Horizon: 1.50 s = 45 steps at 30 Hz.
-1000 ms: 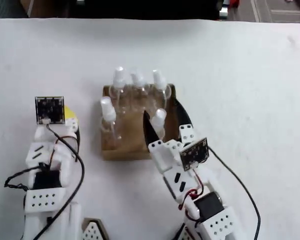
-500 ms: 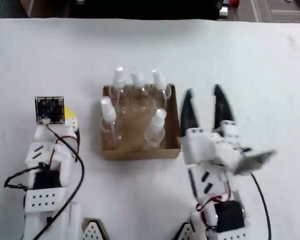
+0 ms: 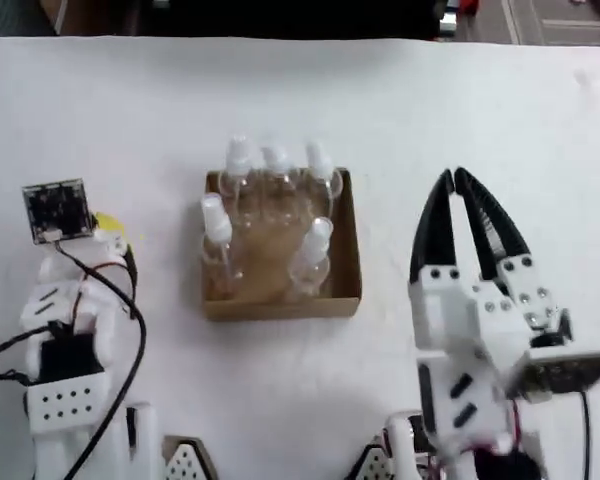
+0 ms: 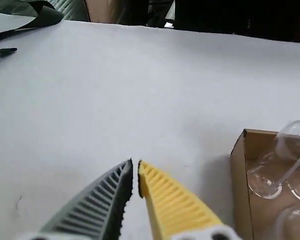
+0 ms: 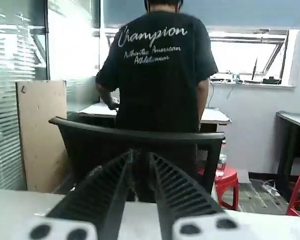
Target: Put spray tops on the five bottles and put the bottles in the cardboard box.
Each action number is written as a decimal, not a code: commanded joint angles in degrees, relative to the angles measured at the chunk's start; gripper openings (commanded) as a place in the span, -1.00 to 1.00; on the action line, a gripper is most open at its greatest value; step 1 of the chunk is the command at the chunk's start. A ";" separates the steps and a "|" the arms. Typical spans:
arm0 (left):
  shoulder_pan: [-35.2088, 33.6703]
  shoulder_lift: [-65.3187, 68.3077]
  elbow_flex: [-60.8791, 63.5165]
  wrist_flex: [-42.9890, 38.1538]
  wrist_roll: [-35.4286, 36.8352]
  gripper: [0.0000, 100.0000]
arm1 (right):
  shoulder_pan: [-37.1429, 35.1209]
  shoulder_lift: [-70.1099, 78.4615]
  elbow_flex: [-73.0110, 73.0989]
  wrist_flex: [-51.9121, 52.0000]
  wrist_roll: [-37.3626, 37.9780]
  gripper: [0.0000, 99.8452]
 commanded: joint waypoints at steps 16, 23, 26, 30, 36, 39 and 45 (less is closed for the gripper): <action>-0.48 -37.49 -44.48 33.32 -13.45 -0.96 | 0.13 4.18 -40.35 42.33 1.14 -0.97; -0.22 -36.70 -53.54 49.85 -13.27 -0.96 | 0.13 -5.93 -47.74 52.44 0.53 -0.97; -0.22 -36.88 -56.35 50.64 -13.27 -0.96 | 0.31 -13.76 -48.44 52.09 0.53 -0.97; -0.22 -36.88 -59.52 50.64 -13.27 -0.96 | 0.13 -11.56 -51.34 53.23 0.53 -0.97; -0.22 -36.88 -53.10 46.15 -13.10 -0.96 | 0.22 -12.53 -44.04 52.88 0.53 -0.97; -0.22 -36.88 -45.80 41.14 -11.96 -0.96 | 0.22 -12.53 -38.77 49.80 0.53 -0.97; -0.40 -36.88 -25.32 29.10 -12.22 -0.96 | 0.22 -12.53 -21.36 35.74 0.53 -0.97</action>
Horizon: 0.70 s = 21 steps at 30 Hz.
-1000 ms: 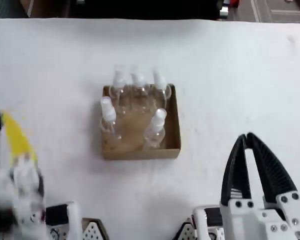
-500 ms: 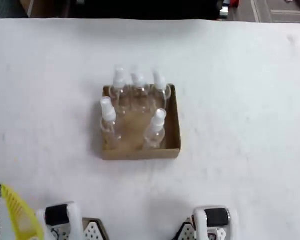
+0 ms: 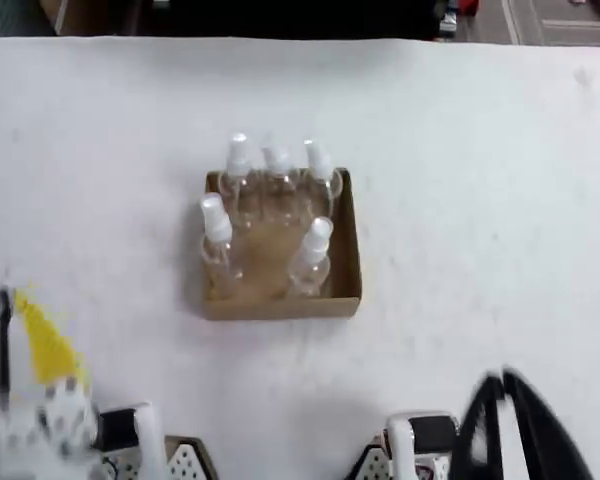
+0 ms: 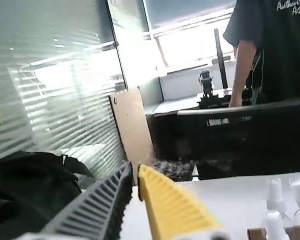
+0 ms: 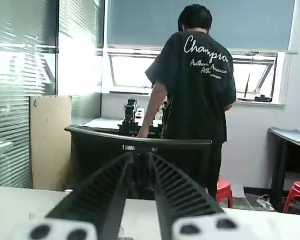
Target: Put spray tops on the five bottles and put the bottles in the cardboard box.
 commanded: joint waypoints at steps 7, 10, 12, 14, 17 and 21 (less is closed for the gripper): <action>-0.22 0.04 36.57 -21.89 0.53 -0.96 | 0.92 -0.40 43.08 -31.16 0.35 -0.97; -0.13 0.04 46.77 -28.75 0.53 -0.96 | 0.92 -0.40 55.30 -38.55 0.35 -0.97; 0.22 0.04 54.07 -34.11 0.53 -0.95 | 1.27 -0.40 62.15 -43.03 0.35 -0.97; 1.54 0.13 61.71 -39.21 0.53 -0.95 | 2.95 -0.40 68.13 -47.96 -0.09 -0.97; 3.65 0.48 64.53 -38.51 0.62 -0.95 | 5.93 -0.40 77.10 -56.40 -0.09 -0.97; 6.46 0.66 64.53 -33.23 0.62 -0.95 | 10.42 0.48 82.29 -60.70 -0.09 -0.97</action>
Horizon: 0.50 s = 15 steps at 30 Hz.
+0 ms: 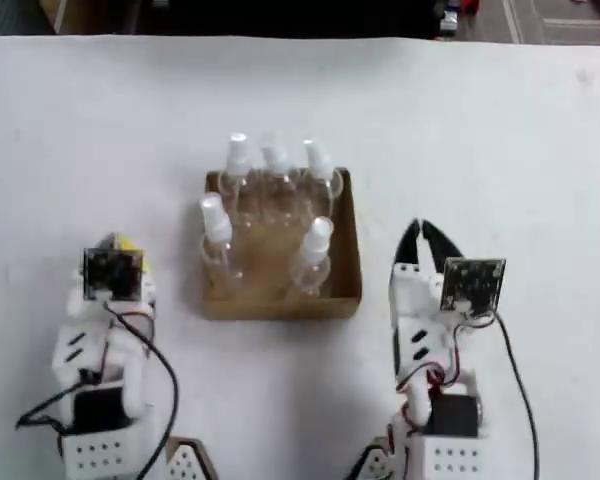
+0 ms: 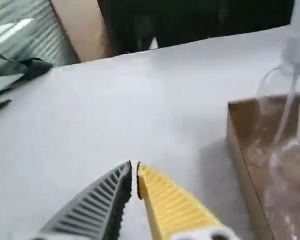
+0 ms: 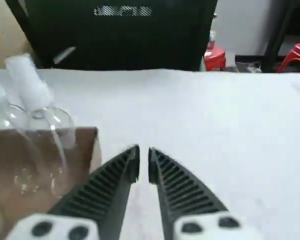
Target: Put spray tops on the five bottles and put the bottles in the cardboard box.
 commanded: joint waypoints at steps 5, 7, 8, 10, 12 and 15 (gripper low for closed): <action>3.03 -0.31 0.00 9.93 0.62 -0.95 | 5.58 0.57 2.37 2.24 -0.09 -0.97; 3.03 -0.31 0.00 13.63 0.97 -0.95 | 5.23 0.57 2.37 7.43 -0.09 -0.97; 3.03 -0.31 0.00 16.09 0.88 -0.95 | 5.23 0.48 2.37 10.77 -0.09 -0.97; 2.95 -0.31 0.00 21.01 0.70 -0.95 | 5.32 0.48 2.37 17.27 -0.09 -0.97; 2.95 -0.31 0.00 26.29 0.97 -0.95 | 5.23 0.48 2.37 23.87 -0.09 -0.97; 2.95 -0.40 0.00 30.68 1.05 -0.95 | 5.58 0.48 2.37 33.63 -0.09 -0.97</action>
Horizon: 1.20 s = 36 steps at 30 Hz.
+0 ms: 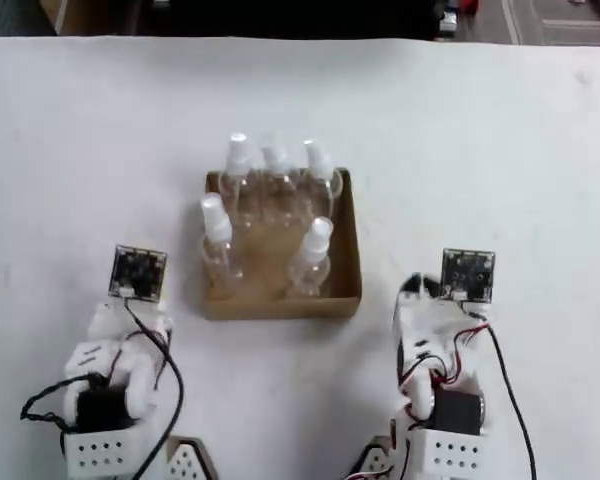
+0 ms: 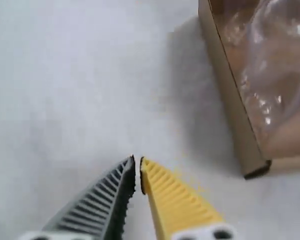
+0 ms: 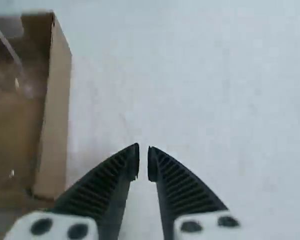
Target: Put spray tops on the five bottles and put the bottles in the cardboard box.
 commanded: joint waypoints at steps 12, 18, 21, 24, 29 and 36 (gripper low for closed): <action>1.01 -0.22 -0.18 10.81 0.97 -0.95 | 0.84 -0.66 0.53 21.23 0.53 -0.97; 1.01 -0.22 -0.18 10.81 0.88 -0.95 | 0.75 -0.92 0.53 21.41 0.53 -0.97; 1.01 -0.22 -0.18 10.81 0.88 -0.95 | 0.75 -0.92 0.53 21.41 0.53 -0.97; 1.01 -0.22 -0.18 10.81 0.88 -0.95 | 0.75 -0.92 0.53 21.41 0.53 -0.97; 1.01 -0.22 -0.18 10.81 0.88 -0.95 | 0.75 -0.92 0.53 21.41 0.53 -0.97; 1.01 -0.22 -0.18 10.81 0.88 -0.95 | 0.75 -0.92 0.53 21.41 0.53 -0.97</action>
